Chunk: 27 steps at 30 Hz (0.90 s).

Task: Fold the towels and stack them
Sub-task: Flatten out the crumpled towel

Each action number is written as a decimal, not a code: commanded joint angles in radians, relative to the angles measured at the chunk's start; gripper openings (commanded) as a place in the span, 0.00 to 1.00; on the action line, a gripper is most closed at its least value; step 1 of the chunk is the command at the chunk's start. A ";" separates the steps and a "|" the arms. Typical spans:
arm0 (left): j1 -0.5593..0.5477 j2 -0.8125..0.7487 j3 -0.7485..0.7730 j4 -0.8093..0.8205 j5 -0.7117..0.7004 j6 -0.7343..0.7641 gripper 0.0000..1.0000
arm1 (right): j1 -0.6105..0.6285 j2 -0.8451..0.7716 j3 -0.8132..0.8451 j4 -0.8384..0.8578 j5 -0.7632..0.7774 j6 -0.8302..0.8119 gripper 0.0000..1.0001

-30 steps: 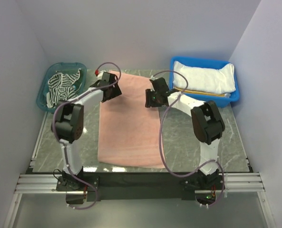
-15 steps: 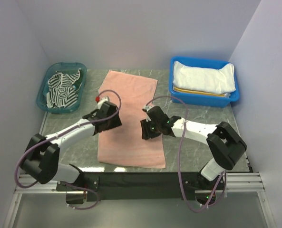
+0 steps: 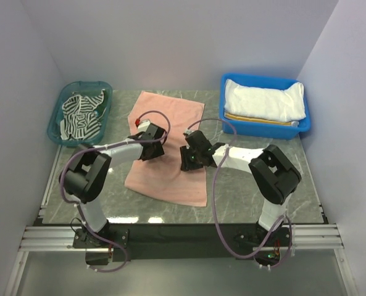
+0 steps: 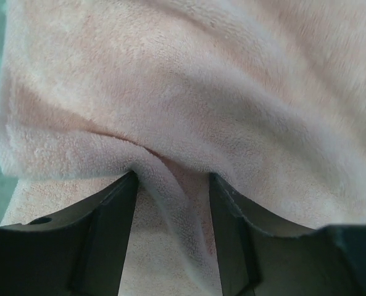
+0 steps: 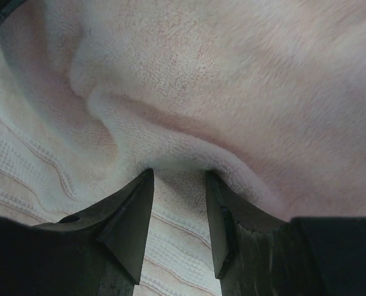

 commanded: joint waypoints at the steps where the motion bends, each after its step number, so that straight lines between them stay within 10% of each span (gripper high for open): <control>1: 0.021 0.080 0.076 -0.009 -0.017 0.025 0.57 | -0.068 0.048 0.029 -0.029 0.086 -0.017 0.47; 15: 0.160 -0.432 0.029 -0.174 0.010 0.088 0.97 | 0.194 -0.305 -0.147 0.124 0.132 -0.374 0.50; 27: 0.488 -0.708 -0.087 -0.281 0.026 0.265 0.99 | 0.576 0.017 0.164 0.095 0.462 -0.627 0.67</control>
